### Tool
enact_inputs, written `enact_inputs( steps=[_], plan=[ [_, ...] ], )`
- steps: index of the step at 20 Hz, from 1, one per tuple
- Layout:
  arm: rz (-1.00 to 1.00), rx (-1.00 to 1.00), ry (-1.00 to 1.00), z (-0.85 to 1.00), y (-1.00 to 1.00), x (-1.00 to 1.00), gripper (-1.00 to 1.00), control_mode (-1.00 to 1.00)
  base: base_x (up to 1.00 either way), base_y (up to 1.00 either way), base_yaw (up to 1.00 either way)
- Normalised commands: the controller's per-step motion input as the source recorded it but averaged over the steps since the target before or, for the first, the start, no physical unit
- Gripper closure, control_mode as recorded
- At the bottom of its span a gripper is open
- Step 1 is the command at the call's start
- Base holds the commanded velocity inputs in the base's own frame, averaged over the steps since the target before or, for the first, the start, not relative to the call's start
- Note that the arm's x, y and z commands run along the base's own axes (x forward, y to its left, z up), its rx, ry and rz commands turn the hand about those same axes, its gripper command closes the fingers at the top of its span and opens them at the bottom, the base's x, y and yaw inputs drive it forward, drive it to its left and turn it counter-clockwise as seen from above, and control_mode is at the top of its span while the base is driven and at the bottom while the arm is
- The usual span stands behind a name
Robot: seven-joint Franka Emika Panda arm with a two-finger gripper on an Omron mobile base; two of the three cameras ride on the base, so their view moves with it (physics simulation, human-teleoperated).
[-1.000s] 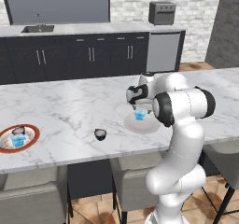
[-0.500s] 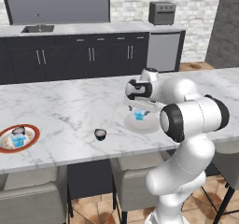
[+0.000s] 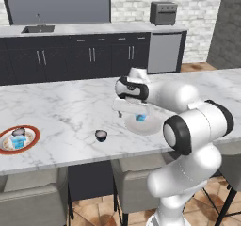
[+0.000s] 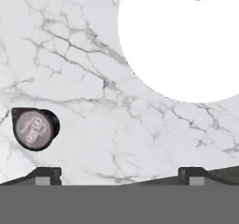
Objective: Place two yogurt containers on each plate.
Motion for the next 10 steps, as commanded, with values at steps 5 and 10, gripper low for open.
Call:
enact_inputs(
  steps=[5,10],
  plan=[
    [0.35,0.0,0.0,0.0,0.52,-0.29,-1.0,-1.0,0.0,0.0,0.0],
    [0.43,0.0,0.0,0.0,0.43,-0.09,-1.0,-1.0,0.0,0.0,0.0]
  ],
)
